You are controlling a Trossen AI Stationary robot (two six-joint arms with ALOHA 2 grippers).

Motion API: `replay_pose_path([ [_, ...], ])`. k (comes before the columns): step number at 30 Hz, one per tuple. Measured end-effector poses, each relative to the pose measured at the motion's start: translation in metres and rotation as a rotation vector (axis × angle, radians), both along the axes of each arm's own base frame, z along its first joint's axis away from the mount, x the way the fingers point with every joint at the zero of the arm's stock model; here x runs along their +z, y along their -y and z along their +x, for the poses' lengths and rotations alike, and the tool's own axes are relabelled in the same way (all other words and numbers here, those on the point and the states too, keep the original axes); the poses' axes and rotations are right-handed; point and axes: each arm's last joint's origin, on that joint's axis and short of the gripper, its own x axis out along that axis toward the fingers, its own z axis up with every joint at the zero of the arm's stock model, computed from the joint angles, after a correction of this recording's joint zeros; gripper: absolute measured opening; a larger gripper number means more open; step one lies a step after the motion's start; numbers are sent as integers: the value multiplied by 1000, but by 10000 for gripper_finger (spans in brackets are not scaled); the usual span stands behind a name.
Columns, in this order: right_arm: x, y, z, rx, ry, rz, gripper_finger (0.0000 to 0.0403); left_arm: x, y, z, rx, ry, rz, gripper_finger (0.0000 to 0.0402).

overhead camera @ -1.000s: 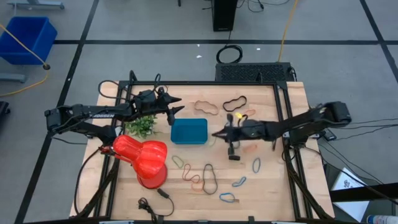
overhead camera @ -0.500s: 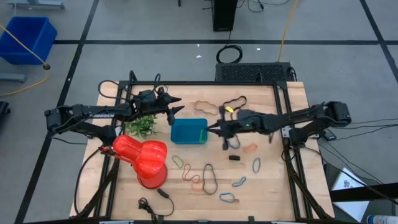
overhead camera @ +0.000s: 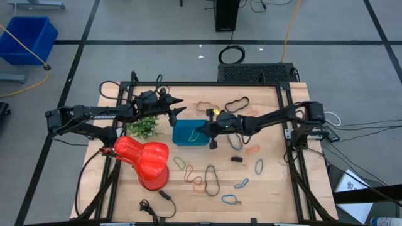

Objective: Pick and place rubber bands into bin
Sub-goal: Put the green rubber band into the blue bin

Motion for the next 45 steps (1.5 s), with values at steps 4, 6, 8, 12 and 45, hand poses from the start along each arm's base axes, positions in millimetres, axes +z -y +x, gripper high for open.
replay_pose_path([
  [4,-17,1,3,-4,-48,9,0,0,0,0,0,-2,1,195],
  [6,-24,1,4,-12,-74,30,0,0,0,0,-1,-3,2,195],
  [8,-29,1,4,-23,-92,50,0,0,0,0,-1,-3,2,195],
  [12,-30,2,4,-30,-95,57,0,0,0,0,-1,-3,2,195],
  [45,-28,1,3,-50,-91,106,41,0,0,0,-1,-4,1,195],
])
